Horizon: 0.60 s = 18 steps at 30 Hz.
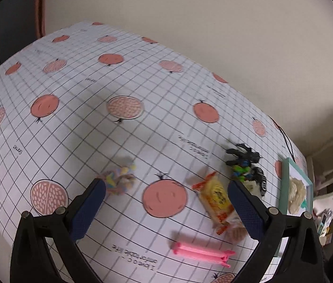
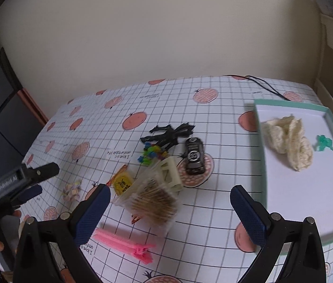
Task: Organize objects
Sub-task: 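Move both tools back toward the remaining items on the table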
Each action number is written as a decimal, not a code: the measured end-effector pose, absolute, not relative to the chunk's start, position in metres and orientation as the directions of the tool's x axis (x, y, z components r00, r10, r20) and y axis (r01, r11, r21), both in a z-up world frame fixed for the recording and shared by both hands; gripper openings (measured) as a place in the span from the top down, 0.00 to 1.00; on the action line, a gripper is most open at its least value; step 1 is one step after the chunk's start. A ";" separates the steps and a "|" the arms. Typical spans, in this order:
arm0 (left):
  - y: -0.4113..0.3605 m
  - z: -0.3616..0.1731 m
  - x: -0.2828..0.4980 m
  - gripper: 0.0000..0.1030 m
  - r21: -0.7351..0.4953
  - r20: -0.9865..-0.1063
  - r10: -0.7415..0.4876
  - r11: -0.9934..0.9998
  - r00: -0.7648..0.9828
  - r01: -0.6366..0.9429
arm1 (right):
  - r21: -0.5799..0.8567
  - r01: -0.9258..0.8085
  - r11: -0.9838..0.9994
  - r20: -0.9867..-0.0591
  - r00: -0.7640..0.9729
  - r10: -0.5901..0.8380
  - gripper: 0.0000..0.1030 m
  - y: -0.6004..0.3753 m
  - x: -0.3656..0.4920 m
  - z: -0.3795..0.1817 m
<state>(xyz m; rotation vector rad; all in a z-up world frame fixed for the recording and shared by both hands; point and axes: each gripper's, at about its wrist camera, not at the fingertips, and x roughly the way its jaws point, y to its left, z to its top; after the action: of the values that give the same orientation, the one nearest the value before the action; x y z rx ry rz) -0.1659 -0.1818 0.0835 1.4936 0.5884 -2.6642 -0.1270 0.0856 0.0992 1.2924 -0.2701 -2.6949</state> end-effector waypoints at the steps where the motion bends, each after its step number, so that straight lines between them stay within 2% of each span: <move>1: -0.187 0.080 -0.166 0.00 -0.311 -0.829 0.152 -0.925 -0.538 0.217 | 0.207 0.062 -0.976 -0.761 -0.617 -0.201 0.00 0.081 -0.128 0.098; 6: -0.212 0.062 -0.170 0.00 -0.360 -0.834 0.169 -0.888 -0.526 0.287 | 0.173 0.093 -0.980 -0.779 -0.596 -0.194 0.00 0.069 -0.131 0.090; 11: -0.221 0.046 -0.172 0.00 -0.292 -0.862 0.099 -0.898 -0.498 0.328 | 0.193 0.100 -0.976 -0.793 -0.570 -0.215 0.00 0.065 -0.135 0.080; 18: -0.224 0.024 -0.179 0.00 -0.260 -0.881 0.080 -0.905 -0.467 0.335 | 0.215 0.081 -0.973 -0.819 -0.528 -0.225 0.00 0.066 -0.143 0.063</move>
<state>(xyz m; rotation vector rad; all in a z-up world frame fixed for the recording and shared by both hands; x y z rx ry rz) -0.1789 -0.2237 0.0243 1.5299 0.6098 -2.4933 -0.1434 0.0660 0.0635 1.4220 -0.2250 -2.5930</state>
